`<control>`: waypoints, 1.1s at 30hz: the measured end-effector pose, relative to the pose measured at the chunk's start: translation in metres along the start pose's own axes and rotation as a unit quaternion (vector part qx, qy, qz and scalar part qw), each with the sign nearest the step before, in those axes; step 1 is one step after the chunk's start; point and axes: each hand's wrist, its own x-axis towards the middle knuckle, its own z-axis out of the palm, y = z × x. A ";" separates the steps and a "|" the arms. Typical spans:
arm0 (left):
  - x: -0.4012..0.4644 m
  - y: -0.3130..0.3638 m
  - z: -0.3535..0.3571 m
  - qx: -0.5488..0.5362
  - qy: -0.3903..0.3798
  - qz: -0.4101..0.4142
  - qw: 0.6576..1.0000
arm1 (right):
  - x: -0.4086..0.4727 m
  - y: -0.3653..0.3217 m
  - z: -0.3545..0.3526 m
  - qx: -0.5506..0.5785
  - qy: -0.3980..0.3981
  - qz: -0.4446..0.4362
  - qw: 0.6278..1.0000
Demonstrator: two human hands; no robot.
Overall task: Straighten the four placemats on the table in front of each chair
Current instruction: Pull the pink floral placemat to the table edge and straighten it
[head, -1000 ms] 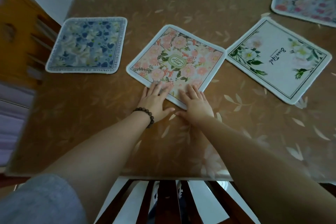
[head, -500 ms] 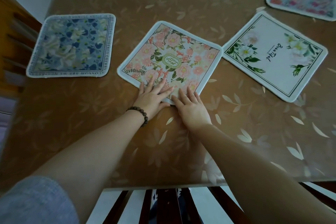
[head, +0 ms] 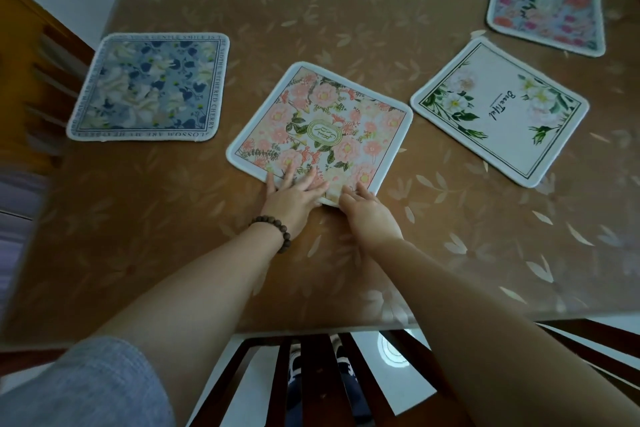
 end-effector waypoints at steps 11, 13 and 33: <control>-0.098 0.023 0.026 0.008 -0.023 -0.072 0.997 | -0.075 -0.032 0.027 0.012 -0.034 0.004 0.999; -0.112 0.026 0.028 0.007 -0.027 -0.079 0.996 | -0.087 -0.036 0.031 0.005 -0.043 -0.002 0.999; -0.152 -0.023 0.012 0.037 0.013 -0.204 0.978 | -0.119 -0.035 0.067 -0.021 0.008 0.121 0.992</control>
